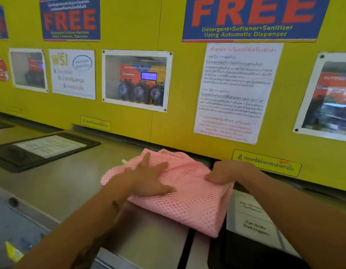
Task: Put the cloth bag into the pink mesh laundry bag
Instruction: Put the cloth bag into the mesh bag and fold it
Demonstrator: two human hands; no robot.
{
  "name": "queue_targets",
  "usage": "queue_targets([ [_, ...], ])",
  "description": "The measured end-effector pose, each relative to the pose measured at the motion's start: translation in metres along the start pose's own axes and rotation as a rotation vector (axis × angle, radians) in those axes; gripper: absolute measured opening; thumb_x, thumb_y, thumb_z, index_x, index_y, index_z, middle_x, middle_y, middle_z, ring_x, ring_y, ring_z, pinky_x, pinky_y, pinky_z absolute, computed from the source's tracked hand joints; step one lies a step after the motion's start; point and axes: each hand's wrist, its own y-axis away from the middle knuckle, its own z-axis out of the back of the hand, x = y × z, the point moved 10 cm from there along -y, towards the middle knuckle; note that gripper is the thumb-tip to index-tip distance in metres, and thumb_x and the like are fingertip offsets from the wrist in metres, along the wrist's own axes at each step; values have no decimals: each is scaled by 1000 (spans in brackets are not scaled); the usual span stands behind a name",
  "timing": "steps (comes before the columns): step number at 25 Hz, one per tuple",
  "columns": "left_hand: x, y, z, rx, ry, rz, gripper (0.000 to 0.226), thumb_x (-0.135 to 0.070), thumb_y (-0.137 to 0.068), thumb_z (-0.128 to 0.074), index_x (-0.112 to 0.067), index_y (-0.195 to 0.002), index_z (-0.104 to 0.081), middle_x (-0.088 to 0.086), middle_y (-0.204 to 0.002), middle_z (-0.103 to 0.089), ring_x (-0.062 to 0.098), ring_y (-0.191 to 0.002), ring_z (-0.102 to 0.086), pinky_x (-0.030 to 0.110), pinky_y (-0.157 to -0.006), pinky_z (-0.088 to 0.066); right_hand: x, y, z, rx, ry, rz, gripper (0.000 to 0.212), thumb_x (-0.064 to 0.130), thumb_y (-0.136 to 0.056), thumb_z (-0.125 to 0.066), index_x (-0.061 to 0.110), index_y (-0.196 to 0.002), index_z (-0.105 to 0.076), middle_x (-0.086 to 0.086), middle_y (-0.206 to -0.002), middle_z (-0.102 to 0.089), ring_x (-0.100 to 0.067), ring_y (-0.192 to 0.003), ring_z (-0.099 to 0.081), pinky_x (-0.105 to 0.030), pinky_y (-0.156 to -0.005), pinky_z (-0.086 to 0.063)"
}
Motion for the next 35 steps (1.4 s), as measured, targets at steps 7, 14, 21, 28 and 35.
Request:
queue_targets([
  [7,14,3,41,-97,190,-140,94,-46,-71,-78,-46,-148,-24,-6,-163,-5,25,-148,-16,45,-116,-19,81,72,60,-643,-283,470,22,17,-87,-52,29,-105,-57,5,-110,-55,-16,-102,-50,-41,-93,-43],
  [14,36,11,37,-487,106,119,32,-34,-83,-50,-33,-112,-63,-2,-126,-59,23,-115,-53,53,-108,-33,61,5,-3,-81,-215,205,57,54,-93,-25,42,-148,-31,-7,-161,-24,-33,-145,-26,-53,-117,-22],
  [21,9,14,35,-388,433,-271,30,-21,-90,-59,-29,-117,-68,-6,-132,-61,13,-122,-52,22,-99,-32,36,27,6,-102,-368,5,66,44,-90,-45,14,-147,-31,-8,-139,-51,-29,-120,-53,-40,-92,-45],
  [28,81,40,54,-551,303,302,43,-47,-81,-54,-33,-122,-58,8,-138,-48,33,-126,-45,51,-106,-28,42,58,0,-106,-700,139,92,33,-83,-63,43,-153,-5,-1,-132,-57,-15,-102,-64,-36,-88,-51],
  [35,87,103,27,-179,-19,399,88,-77,-80,-31,-28,-152,-21,10,-158,-31,34,-138,-37,43,-113,-32,79,83,-3,-279,-685,338,78,42,-86,-63,33,-150,-19,8,-132,-46,-20,-123,-49,-29,-90,-36],
])
